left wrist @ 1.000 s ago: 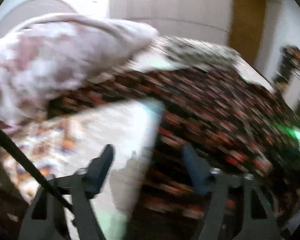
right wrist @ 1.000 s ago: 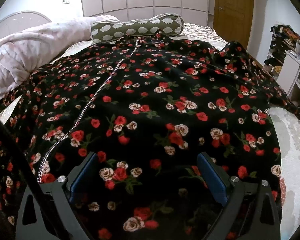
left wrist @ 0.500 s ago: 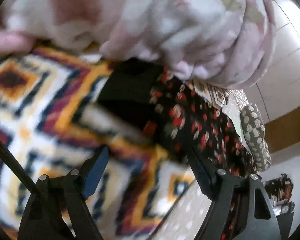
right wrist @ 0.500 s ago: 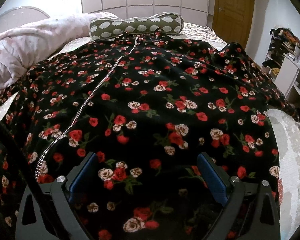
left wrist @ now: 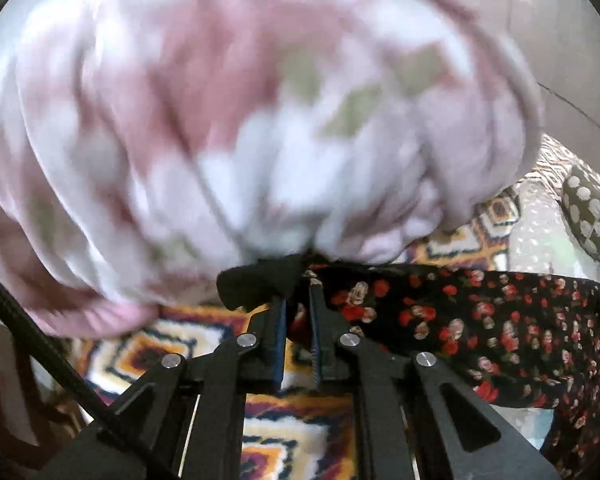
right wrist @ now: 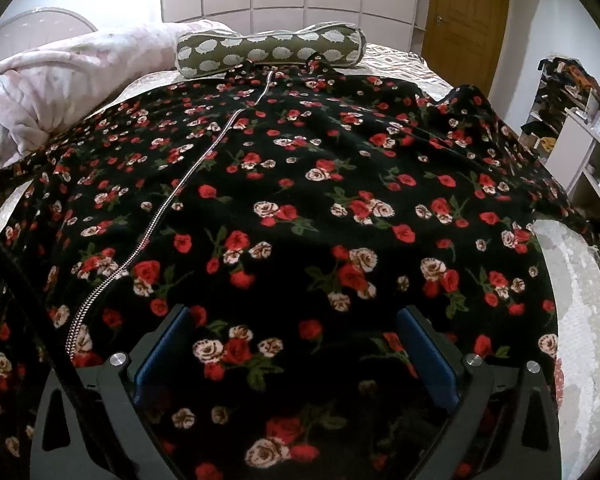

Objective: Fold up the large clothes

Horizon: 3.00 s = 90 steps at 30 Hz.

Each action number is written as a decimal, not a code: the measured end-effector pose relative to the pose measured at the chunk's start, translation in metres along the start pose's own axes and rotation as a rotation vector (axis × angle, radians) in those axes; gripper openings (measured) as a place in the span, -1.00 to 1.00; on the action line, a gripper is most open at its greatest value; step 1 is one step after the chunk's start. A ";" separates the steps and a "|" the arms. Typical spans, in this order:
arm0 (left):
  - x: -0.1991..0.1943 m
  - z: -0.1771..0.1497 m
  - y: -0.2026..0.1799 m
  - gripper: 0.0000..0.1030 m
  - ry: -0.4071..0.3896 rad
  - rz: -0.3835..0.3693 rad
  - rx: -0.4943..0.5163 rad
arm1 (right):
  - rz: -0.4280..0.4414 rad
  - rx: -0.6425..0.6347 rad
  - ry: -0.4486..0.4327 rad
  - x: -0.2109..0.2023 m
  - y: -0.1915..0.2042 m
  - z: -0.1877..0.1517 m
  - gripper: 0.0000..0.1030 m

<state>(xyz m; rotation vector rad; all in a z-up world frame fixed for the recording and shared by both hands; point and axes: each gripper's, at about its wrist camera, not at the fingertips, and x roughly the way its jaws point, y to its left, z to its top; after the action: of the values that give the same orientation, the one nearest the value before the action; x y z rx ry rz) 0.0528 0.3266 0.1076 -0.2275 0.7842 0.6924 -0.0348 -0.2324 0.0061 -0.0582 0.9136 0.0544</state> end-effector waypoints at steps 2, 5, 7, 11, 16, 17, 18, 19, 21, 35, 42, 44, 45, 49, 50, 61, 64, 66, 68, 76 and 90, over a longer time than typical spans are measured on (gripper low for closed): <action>-0.024 0.008 -0.015 -0.82 -0.042 -0.034 0.039 | 0.005 0.003 -0.003 0.000 -0.001 0.000 0.98; -0.067 0.012 -0.062 -0.82 -0.091 -0.134 0.102 | 0.011 0.007 -0.007 -0.001 -0.001 0.000 0.98; -0.093 0.013 -0.101 -0.83 -0.100 -0.214 0.143 | 0.014 0.009 -0.010 -0.001 -0.002 -0.001 0.98; -0.148 -0.002 -0.218 -0.94 -0.098 -0.390 0.284 | 0.024 0.016 -0.011 -0.002 -0.003 -0.001 0.99; -0.208 -0.059 -0.353 -0.94 -0.013 -0.639 0.433 | 0.039 0.027 -0.016 -0.003 -0.005 -0.001 0.99; -0.220 -0.074 -0.380 -0.94 0.013 -0.707 0.466 | 0.042 0.029 -0.016 -0.003 -0.006 -0.001 0.99; -0.229 -0.085 -0.399 -0.94 0.037 -0.762 0.496 | 0.043 0.030 -0.015 -0.003 -0.006 -0.001 0.99; -0.241 -0.098 -0.423 -0.93 0.067 -0.831 0.542 | 0.044 0.031 -0.014 -0.003 -0.006 -0.002 0.99; -0.259 -0.112 -0.445 -0.81 0.092 -0.906 0.596 | 0.045 0.032 -0.012 -0.003 -0.006 -0.001 0.99; -0.235 -0.116 -0.283 0.25 -0.016 -0.679 0.531 | 0.037 0.025 0.000 -0.002 -0.004 -0.001 0.99; -0.208 -0.144 -0.151 0.36 0.032 -0.590 0.397 | 0.106 0.018 0.057 -0.006 -0.014 0.008 0.93; -0.202 -0.153 -0.114 0.37 0.042 -0.554 0.367 | 0.092 0.000 0.056 -0.026 -0.023 0.019 0.73; -0.199 -0.157 -0.099 0.40 0.043 -0.542 0.341 | 0.088 0.003 0.037 -0.035 -0.027 0.023 0.71; -0.182 -0.175 -0.048 0.48 0.067 -0.494 0.215 | 0.096 0.063 -0.027 -0.059 -0.053 0.061 0.71; -0.177 -0.180 -0.043 0.48 0.086 -0.496 0.194 | 0.091 0.074 -0.024 -0.054 -0.056 0.070 0.71; -0.161 -0.197 -0.062 0.48 0.092 -0.485 0.264 | -0.006 0.124 0.105 0.068 -0.070 0.132 -0.26; -0.150 -0.193 -0.068 0.48 0.068 -0.433 0.273 | 0.002 0.081 0.125 0.073 -0.073 0.142 -0.83; -0.140 -0.193 -0.071 0.48 0.073 -0.402 0.277 | -0.035 0.050 0.111 0.071 -0.077 0.151 -0.86; -0.128 -0.195 -0.073 0.48 0.094 -0.388 0.268 | -0.089 0.060 0.102 0.072 -0.086 0.161 -0.87; -0.095 -0.217 -0.079 0.49 0.203 -0.349 0.300 | -0.238 0.029 0.148 0.103 -0.080 0.159 -0.77; -0.146 -0.212 -0.062 0.49 0.143 -0.433 0.281 | -0.251 0.194 0.066 0.028 -0.143 0.127 -0.11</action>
<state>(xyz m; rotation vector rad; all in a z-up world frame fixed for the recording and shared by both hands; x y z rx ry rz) -0.1013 0.1165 0.0607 -0.1834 0.9224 0.1553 0.0930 -0.3650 0.0654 0.0058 0.9673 -0.2699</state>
